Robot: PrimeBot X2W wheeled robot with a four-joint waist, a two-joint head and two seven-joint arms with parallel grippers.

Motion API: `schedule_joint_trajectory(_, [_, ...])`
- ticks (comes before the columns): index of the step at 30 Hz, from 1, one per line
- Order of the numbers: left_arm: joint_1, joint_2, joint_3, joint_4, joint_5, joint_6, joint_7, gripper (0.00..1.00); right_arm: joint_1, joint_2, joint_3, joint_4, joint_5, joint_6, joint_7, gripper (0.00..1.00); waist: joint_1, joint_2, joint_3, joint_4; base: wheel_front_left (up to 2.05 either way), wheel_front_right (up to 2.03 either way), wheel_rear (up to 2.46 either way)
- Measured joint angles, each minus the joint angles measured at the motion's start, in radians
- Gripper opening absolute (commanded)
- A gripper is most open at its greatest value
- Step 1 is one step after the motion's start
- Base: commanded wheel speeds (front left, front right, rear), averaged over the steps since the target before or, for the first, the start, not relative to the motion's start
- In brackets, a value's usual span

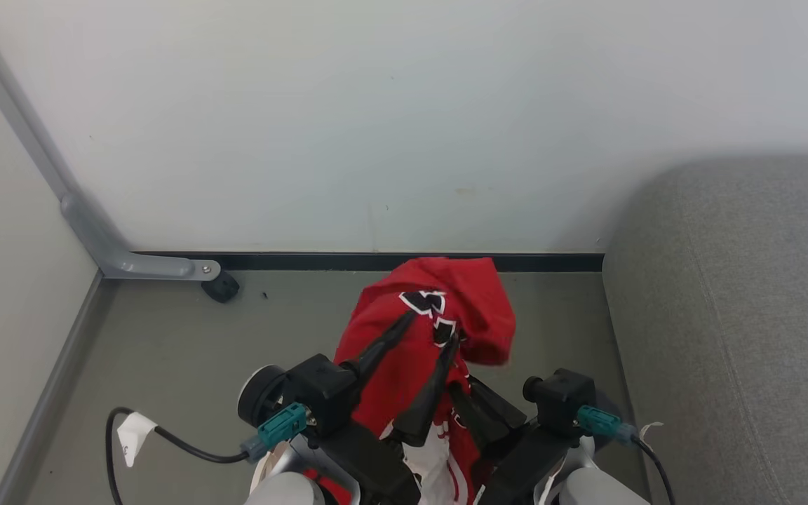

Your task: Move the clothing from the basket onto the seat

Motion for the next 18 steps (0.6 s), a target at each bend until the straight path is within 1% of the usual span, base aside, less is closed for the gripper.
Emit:
schedule_joint_trajectory(2, [0.000, 0.001, 0.002, 0.000, 0.003, 0.016, 0.001, 1.00, -0.009, 0.000, 0.000, 0.009, 0.008, 0.000, 0.000, 0.00, 0.0000, 0.0000, -0.002, -0.002, 0.00, 0.00, 0.00])
schedule_joint_trajectory(5, [0.002, 0.004, 0.004, 0.000, 0.009, 0.025, -0.001, 1.00, -0.017, 0.000, -0.004, 0.022, 0.015, -0.001, -0.002, 0.00, 0.0000, 0.0000, -0.004, -0.004, 0.00, 0.00, 0.00])
schedule_joint_trajectory(9, [0.011, 0.010, 0.003, -0.006, 0.010, 0.026, -0.002, 1.00, -0.017, 0.000, -0.014, 0.040, 0.024, -0.010, -0.009, 0.00, 0.0000, 0.0000, -0.008, -0.009, 0.00, 0.00, 0.00])
schedule_joint_trajectory(13, [0.056, 0.032, 0.001, -0.025, 0.017, 0.036, -0.007, 1.00, -0.031, 0.000, -0.016, 0.054, 0.032, -0.011, -0.009, 0.00, 0.0000, -0.0001, -0.011, -0.020, 0.00, 0.00, 0.00])
schedule_joint_trajectory(18, [0.074, 0.043, -0.002, -0.037, 0.020, 0.043, -0.010, 1.00, -0.045, 0.001, -0.046, 0.076, 0.033, -0.016, -0.010, 0.00, 0.0000, 0.0000, -0.013, -0.034, 0.00, 0.00, 0.00])
